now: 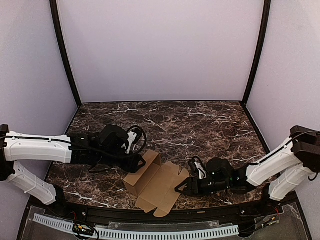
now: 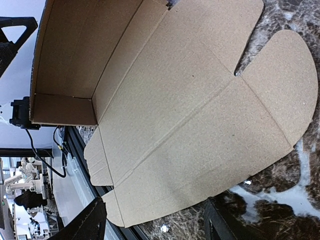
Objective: Fold the paper box
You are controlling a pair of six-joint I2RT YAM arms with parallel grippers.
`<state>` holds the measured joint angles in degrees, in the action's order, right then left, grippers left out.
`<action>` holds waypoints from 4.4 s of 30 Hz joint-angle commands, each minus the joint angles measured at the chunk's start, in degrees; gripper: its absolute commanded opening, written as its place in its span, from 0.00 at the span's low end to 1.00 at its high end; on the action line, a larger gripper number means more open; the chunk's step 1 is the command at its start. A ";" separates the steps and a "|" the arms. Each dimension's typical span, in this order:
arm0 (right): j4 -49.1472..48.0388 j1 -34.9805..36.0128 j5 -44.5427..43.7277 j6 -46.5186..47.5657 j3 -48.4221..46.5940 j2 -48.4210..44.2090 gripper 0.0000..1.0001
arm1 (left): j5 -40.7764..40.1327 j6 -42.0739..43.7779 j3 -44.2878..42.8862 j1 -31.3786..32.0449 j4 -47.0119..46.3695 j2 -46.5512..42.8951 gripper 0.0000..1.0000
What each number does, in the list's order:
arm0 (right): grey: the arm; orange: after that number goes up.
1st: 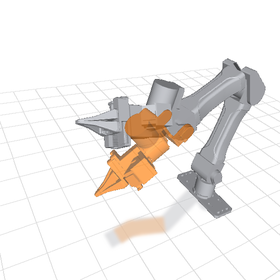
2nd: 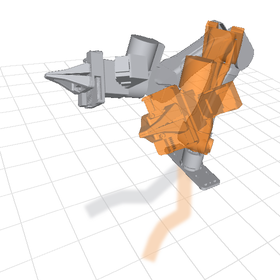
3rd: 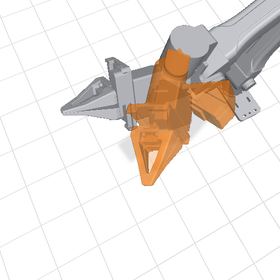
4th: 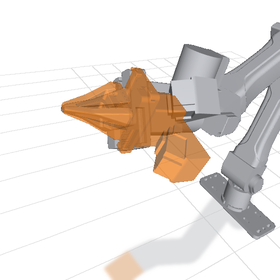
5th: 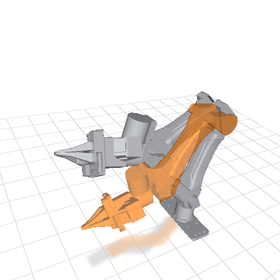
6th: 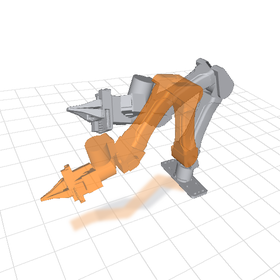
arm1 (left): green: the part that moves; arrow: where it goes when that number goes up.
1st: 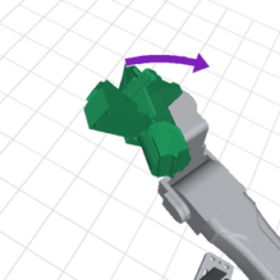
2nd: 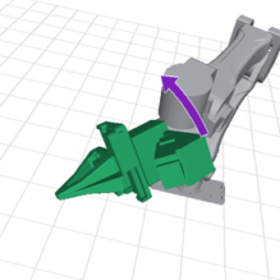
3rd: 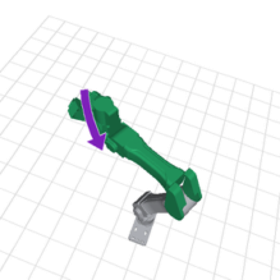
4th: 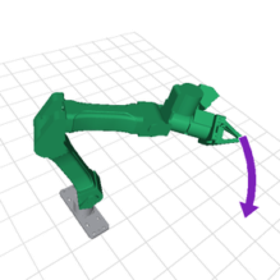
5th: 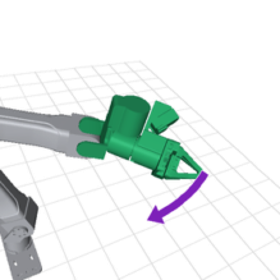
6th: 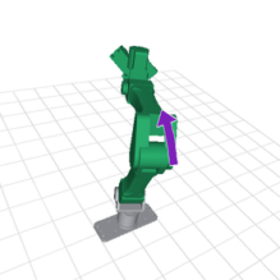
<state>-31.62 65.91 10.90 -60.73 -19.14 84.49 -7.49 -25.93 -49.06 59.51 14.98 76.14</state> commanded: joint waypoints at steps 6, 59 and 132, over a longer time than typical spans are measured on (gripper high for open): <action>0.02 0.61 -0.22 -2.05 3.19 -0.71 0.66 | 3.64 -4.94 6.51 -1.32 -6.58 -2.79 0.66; -32.26 0.20 -5.74 -22.92 8.84 16.07 0.73 | 11.29 -26.14 20.87 -2.36 -18.95 -10.22 0.71; -16.09 0.13 0.88 0.66 -16.01 9.75 0.76 | 15.16 -26.63 24.02 1.68 -35.32 -5.79 0.67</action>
<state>-52.56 66.57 9.56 -64.90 -32.62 96.25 6.76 -53.58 -25.28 60.45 -16.49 69.38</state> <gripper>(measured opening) 0.757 0.671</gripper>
